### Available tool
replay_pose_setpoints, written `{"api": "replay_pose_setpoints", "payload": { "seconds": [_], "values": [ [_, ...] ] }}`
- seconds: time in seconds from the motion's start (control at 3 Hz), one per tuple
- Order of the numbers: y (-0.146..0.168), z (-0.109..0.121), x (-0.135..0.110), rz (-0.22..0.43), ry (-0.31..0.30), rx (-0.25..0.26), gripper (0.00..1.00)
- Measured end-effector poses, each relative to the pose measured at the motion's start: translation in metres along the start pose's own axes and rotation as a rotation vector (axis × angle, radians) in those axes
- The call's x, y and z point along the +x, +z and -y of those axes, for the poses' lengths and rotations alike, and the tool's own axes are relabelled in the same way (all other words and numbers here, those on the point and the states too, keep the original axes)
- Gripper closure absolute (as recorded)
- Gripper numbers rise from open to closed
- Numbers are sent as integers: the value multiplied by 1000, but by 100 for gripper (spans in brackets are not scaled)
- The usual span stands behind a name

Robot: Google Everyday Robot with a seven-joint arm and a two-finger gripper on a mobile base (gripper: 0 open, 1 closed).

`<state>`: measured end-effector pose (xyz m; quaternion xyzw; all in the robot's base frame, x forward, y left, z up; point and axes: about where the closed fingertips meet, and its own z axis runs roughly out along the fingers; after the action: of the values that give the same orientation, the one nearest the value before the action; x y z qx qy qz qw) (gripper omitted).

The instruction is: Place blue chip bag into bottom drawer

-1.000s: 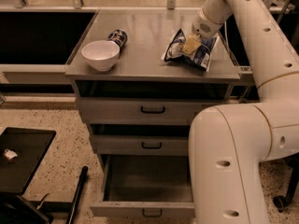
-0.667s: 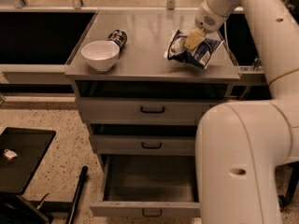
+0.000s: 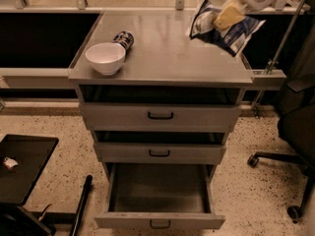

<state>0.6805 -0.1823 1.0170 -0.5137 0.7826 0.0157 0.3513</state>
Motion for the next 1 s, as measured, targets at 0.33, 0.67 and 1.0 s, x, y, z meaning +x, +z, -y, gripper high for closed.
{"api": "replay_pose_setpoints", "payload": {
  "seconds": [0.33,0.67,1.0],
  "values": [
    [-87,-36,-33,176,-56,106,100],
    [-129,-95,-77,364,-127,135,100],
    [-125,-111,-77,421,-108,136,100]
  ]
}}
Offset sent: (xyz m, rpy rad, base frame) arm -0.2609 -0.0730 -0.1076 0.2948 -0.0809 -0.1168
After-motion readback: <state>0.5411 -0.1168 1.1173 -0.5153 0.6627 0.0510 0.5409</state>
